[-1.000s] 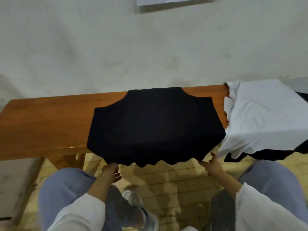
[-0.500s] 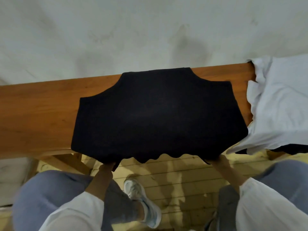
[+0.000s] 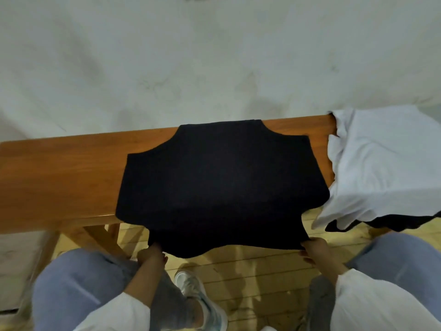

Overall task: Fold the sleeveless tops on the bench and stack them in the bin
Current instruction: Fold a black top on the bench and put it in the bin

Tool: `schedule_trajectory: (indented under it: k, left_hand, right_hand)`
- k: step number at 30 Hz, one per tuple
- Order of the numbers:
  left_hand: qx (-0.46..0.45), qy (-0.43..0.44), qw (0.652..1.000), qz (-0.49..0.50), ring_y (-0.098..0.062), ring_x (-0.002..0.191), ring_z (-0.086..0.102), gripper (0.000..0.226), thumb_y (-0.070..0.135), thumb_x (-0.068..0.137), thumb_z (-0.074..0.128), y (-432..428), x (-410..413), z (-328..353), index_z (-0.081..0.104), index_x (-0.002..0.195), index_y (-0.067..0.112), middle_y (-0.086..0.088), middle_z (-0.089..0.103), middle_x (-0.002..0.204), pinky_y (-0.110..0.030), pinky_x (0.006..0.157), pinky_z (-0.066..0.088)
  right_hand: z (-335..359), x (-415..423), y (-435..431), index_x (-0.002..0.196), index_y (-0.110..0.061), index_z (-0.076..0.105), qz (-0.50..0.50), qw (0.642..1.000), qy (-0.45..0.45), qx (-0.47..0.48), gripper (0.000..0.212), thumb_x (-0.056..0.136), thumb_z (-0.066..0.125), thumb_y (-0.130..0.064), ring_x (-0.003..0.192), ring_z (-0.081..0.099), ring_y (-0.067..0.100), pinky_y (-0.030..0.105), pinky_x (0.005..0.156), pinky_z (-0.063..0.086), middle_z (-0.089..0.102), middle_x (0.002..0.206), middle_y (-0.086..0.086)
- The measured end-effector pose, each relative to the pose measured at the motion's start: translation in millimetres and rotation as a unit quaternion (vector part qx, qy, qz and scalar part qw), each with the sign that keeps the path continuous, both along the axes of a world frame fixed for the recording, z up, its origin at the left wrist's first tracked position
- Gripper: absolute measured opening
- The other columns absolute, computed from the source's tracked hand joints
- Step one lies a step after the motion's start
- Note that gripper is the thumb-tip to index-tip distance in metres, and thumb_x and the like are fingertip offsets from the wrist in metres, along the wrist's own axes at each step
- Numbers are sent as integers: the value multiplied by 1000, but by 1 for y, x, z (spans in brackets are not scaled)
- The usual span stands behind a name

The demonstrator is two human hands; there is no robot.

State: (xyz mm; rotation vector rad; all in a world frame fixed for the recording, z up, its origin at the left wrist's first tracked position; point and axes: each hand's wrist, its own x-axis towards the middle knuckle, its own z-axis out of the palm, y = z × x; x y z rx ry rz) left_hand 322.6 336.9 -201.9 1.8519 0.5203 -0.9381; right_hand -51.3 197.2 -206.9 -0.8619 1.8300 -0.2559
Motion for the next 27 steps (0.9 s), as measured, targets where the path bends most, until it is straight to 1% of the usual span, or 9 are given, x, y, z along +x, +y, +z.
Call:
schedule_trajectory:
  k: [2, 5, 8, 11, 13, 18, 21, 24, 27]
  left_hand:
    - [-37, 13, 999, 36, -23, 72, 54, 37, 12, 98, 40, 5, -9, 17, 45, 132, 1, -13, 58, 90, -31, 62, 47]
    - [-38, -65, 997, 24, -38, 106, 58, 51, 16, 92, 51, 10, -21, 27, 36, 138, 3, -16, 55, 126, -43, 73, 54]
    - [-46, -158, 986, 5, -44, 100, 60, 49, 15, 82, 61, 19, -33, 46, 38, 124, 6, -24, 57, 112, -56, 85, 52]
    - [-127, -201, 971, -22, -34, 69, 57, 11, 7, 92, 55, 27, -44, 89, 49, 101, 10, -26, 59, 96, -42, 63, 50]
    - [-192, -215, 956, -55, -22, 58, 49, 7, 10, 95, 53, 33, -48, 116, 57, 99, 6, -16, 57, 79, -32, 52, 42]
    - [-242, -249, 923, -163, -19, 77, 61, 24, -1, 91, 58, 37, -34, 171, 62, 113, 8, -10, 64, 95, -32, 66, 52]
    - [-225, -291, 906, -211, -22, 96, 62, 42, -14, 87, 55, 40, -16, 190, 60, 120, 10, -8, 63, 109, -36, 82, 51]
    - [-203, -358, 890, -194, -28, 95, 65, 18, 5, 90, 61, 43, -1, 198, 67, 104, 14, -8, 68, 98, -39, 80, 53]
    - [-192, -415, 871, -180, -24, 97, 60, 16, 14, 94, 57, 39, 10, 197, 67, 106, 9, -5, 64, 97, -35, 82, 47]
  right_hand:
    - [13, -2, 11, 102, 10, 58, 13, 999, -15, -35, 17, 95, 47, -1, 69, 51, 30, 37, 62, 37, 57, 77, 16]
    - [33, 3, 26, 99, 5, 59, 16, 994, -17, -110, 14, 94, 50, -5, 76, 60, 36, 45, 66, 45, 63, 76, 15]
    - [68, 15, 43, 104, -4, 51, -5, 975, -40, -217, 16, 90, 57, -3, 81, 65, 33, 49, 75, 54, 64, 87, 15]
    - [110, 28, 54, 100, -8, 46, -38, 940, -90, -326, 15, 90, 56, -2, 74, 65, 27, 42, 68, 57, 60, 84, 12]
    - [136, 35, 54, 92, -6, 53, -40, 920, -130, -368, 5, 92, 52, -1, 76, 64, 28, 37, 65, 56, 62, 84, 14]
    - [179, 35, 28, 93, -7, 69, -66, 910, -195, -360, 35, 86, 40, 12, 85, 69, 26, 33, 81, 55, 69, 94, 14]
    - [195, 31, 20, 107, -8, 65, 8, 899, -138, -416, 46, 82, 39, 21, 86, 69, 12, 18, 79, 55, 69, 97, 9]
    - [203, 26, 14, 108, -13, 67, 24, 886, -56, -459, 30, 86, 57, 5, 90, 66, 15, 15, 75, 51, 70, 97, 3]
    - [205, 26, 8, 101, -11, 70, -20, 873, -25, -487, 15, 88, 63, -7, 85, 62, 18, 5, 66, 42, 67, 87, 4]
